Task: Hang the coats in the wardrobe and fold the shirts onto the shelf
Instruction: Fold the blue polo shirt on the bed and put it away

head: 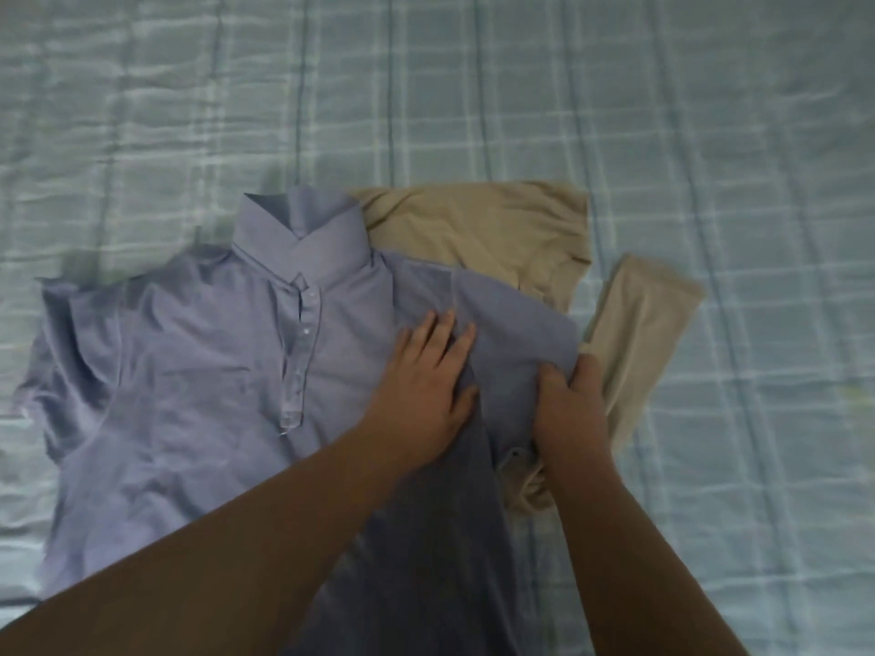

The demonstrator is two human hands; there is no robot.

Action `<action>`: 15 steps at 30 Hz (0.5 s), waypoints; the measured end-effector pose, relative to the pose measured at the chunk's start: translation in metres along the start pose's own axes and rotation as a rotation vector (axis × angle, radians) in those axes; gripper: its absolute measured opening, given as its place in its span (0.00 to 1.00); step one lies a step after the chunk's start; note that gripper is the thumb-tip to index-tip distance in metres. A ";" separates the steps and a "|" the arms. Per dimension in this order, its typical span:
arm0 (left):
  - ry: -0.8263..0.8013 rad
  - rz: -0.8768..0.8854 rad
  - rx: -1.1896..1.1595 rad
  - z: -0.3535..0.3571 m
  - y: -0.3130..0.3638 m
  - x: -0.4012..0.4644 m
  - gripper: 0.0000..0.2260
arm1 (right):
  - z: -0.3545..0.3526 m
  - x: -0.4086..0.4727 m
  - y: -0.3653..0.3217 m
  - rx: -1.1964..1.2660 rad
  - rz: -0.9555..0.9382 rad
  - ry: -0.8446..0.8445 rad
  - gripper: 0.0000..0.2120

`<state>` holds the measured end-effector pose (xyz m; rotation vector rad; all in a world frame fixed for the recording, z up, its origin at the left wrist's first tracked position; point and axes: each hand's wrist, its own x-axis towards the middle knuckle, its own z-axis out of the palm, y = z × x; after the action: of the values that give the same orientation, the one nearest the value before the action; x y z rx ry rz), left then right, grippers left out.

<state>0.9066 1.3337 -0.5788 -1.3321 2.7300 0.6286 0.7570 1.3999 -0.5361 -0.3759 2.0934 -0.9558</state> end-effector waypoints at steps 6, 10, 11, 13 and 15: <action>-0.038 -0.002 0.098 0.007 0.022 0.000 0.27 | -0.032 0.033 -0.005 0.581 0.261 -0.308 0.27; -0.013 -0.031 0.144 0.014 0.032 0.007 0.28 | -0.055 0.047 -0.010 0.781 0.168 -0.552 0.33; -0.004 -0.030 0.159 0.016 0.033 0.009 0.27 | -0.059 0.049 -0.008 0.780 0.106 -0.570 0.31; 0.007 -0.035 0.175 0.020 0.035 0.011 0.27 | -0.067 0.053 -0.002 0.653 -0.006 -0.509 0.28; 0.016 -0.050 0.171 0.023 0.036 0.012 0.27 | -0.074 0.058 0.008 0.442 -0.100 -0.399 0.25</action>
<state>0.8689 1.3532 -0.5904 -1.3648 2.6825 0.3732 0.6639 1.4119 -0.5433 -0.4026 1.4685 -1.2526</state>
